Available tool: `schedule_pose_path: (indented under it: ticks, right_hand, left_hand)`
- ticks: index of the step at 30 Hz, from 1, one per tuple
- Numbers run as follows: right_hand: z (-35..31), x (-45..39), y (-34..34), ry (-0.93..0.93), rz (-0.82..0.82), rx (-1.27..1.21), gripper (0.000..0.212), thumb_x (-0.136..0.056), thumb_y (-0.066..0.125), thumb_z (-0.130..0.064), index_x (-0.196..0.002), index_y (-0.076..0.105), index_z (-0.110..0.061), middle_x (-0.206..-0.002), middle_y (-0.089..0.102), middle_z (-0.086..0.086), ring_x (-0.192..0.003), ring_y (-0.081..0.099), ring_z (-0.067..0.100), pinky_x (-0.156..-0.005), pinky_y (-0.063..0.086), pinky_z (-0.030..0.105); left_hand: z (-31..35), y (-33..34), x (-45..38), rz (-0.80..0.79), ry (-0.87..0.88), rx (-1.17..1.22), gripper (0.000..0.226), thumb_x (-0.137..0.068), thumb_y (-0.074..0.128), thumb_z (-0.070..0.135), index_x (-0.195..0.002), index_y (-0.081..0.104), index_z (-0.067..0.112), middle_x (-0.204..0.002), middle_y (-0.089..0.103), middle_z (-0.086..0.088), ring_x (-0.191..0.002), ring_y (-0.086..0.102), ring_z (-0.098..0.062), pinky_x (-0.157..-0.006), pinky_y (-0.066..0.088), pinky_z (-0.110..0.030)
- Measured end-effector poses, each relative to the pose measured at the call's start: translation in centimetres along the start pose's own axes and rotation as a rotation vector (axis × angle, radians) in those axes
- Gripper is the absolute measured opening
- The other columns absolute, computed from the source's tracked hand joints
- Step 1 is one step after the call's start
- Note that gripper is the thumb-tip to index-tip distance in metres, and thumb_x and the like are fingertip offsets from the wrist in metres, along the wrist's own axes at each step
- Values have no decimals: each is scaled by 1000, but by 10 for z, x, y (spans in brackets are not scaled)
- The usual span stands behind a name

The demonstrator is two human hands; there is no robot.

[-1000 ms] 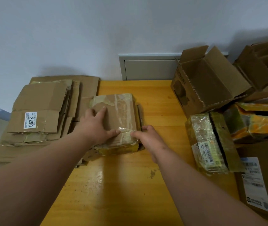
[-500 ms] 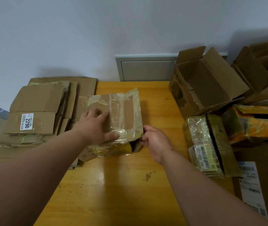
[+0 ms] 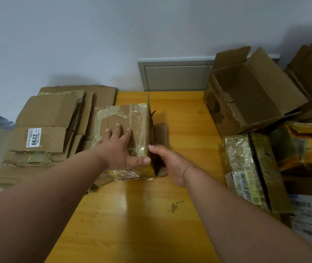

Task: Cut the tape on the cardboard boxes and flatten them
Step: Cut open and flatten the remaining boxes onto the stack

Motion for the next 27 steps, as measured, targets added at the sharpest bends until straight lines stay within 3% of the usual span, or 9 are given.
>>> schedule_pose_path:
  ticks: [5,9,14,17,20,22,23,25,27]
  right_hand:
    - [-9,4,-8,-73,116,137,72,-60,69,-72,-117,62,-28,-121,62,-8,-110,53,10,-84,38,28]
    - [-9,10,-31,-155,273,240,38,-76,74,-58,-83,57,-25,-88,63,-11,-87,55,8,-66,37,26]
    - [9,13,-49,-80,260,159,26,-94,60,-40,-89,71,-17,-69,71,-4,-73,65,15,-65,48,25]
    - [14,9,-47,3,142,53,16,-98,55,-28,-102,65,-17,-71,73,5,-70,72,21,-85,53,38]
    - [13,6,-35,57,-6,102,11,-96,59,-23,-104,65,-18,-80,76,6,-80,74,25,-92,52,41]
    - [11,5,-31,67,-43,124,7,-94,61,-16,-98,67,-17,-79,75,4,-80,74,25,-87,54,38]
    - [9,4,-31,61,-33,143,8,-94,62,-14,-96,68,-18,-78,75,4,-79,74,24,-84,54,37]
    - [1,1,-38,7,72,201,11,-92,63,-13,-89,70,-21,-77,74,0,-77,72,20,-81,56,36]
    - [-12,-5,-52,-93,277,288,14,-91,65,-15,-83,67,-26,-82,72,-7,-83,69,14,-82,55,31]
  left_hand:
    - [-2,-2,4,-16,17,101,135,-45,32,96,-157,-7,31,-162,-23,-4,-147,-21,-35,-118,2,-56]
    - [-2,-6,2,9,26,170,131,-49,37,94,-158,0,32,-163,-19,0,-148,-21,-32,-118,2,-55]
    - [0,-4,-1,42,34,213,123,-57,45,97,-157,7,35,-164,-16,3,-148,-21,-31,-118,4,-58]
    - [3,-7,0,68,50,317,111,-56,51,80,-155,16,42,-165,-13,4,-148,-22,-30,-117,4,-61]
    - [9,-8,-1,54,61,475,89,-65,65,61,-148,40,39,-165,-5,10,-148,-22,-27,-117,1,-60]
    - [14,-8,-2,51,87,595,50,-80,73,43,-125,68,23,-164,2,14,-148,-22,-24,-117,-2,-57]
    - [15,-8,-3,58,91,662,35,-83,73,32,-111,73,11,-163,6,15,-148,-21,-23,-117,-2,-56]
    - [12,-6,-5,47,99,729,30,-85,71,20,-97,69,-7,-162,12,16,-149,-20,-22,-119,-3,-54]
    - [10,-5,-5,8,115,763,26,-84,71,14,-91,68,-11,-162,13,15,-149,-19,-21,-121,-1,-55]
Point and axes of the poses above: each hand's wrist, its own x-axis away from the middle knuckle, its own y-axis out of the palm, z = x × y, the point moved 7 cm from there along -x, towards the middle knuckle
